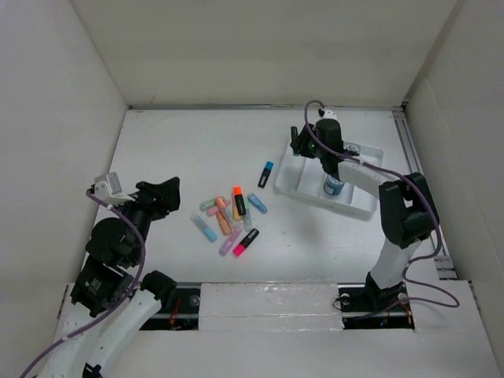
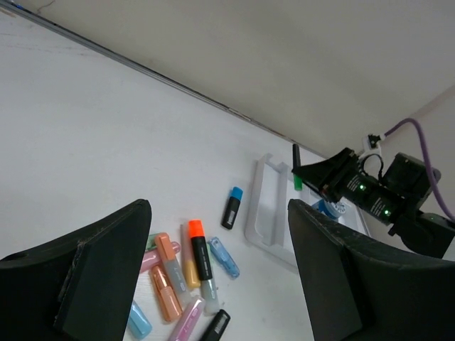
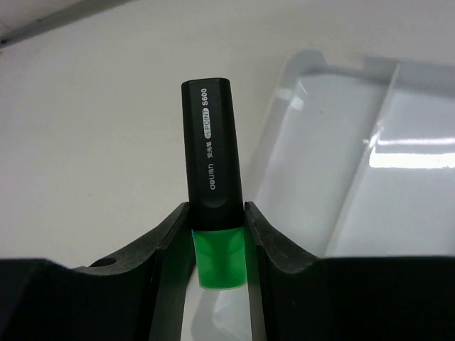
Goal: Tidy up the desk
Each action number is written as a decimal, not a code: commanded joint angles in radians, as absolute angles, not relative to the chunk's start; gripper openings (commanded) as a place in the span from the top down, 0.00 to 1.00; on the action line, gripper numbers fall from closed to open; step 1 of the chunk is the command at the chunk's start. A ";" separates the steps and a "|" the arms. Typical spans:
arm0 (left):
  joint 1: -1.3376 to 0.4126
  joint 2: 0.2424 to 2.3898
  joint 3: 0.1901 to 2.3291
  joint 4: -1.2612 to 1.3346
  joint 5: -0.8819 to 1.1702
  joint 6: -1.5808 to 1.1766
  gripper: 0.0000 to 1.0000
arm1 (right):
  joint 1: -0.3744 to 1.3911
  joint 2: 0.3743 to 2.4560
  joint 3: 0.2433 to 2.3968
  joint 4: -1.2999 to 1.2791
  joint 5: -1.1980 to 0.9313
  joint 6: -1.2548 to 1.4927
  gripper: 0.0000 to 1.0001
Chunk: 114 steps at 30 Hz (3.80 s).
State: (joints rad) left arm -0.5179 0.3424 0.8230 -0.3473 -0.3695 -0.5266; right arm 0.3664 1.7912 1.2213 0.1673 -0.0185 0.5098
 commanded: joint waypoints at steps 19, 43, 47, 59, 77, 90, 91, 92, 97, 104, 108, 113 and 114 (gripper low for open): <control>-0.520 0.342 0.808 -0.302 -0.356 -0.508 0.27 | 0.324 1.850 1.157 0.301 0.106 0.683 0.30; -0.520 0.339 0.808 -0.299 -0.351 -0.508 0.27 | 0.747 2.000 1.422 -0.073 0.486 0.538 0.41; -0.520 0.339 0.807 -0.301 -0.350 -0.508 0.27 | 0.747 2.035 1.456 -0.123 0.512 0.560 0.42; -0.520 0.339 0.810 -0.302 -0.354 -0.509 0.27 | 0.756 2.181 1.594 -0.235 0.515 0.603 0.45; -0.520 0.336 0.808 -0.304 -0.351 -0.509 0.27 | 0.785 1.988 1.418 0.060 0.472 0.563 0.91; -0.520 0.319 0.808 -0.305 -0.351 -0.508 0.27 | 0.586 1.827 1.220 0.086 0.417 0.600 0.90; -0.520 0.321 0.810 -0.305 -0.351 -0.508 0.27 | 0.577 1.828 1.221 0.078 0.416 0.603 0.90; -0.520 0.322 0.810 -0.305 -0.351 -0.509 0.27 | 0.577 1.830 1.221 0.074 0.416 0.604 0.90; -0.520 0.327 0.808 -0.304 -0.351 -0.508 0.27 | 0.531 1.832 1.206 0.061 0.425 0.630 0.89; -0.520 0.334 0.808 -0.302 -0.351 -0.508 0.27 | 0.520 1.839 1.189 0.074 0.417 0.634 0.48; -0.520 0.337 0.808 -0.301 -0.350 -0.506 0.27 | 0.529 1.813 1.186 0.080 0.417 0.618 0.43; -0.520 0.337 0.810 -0.302 -0.350 -0.505 0.27 | 0.650 1.784 1.163 0.127 0.394 0.552 0.87; -0.520 0.337 0.808 -0.302 -0.351 -0.505 0.27 | 0.717 1.787 1.160 0.136 0.368 0.534 0.93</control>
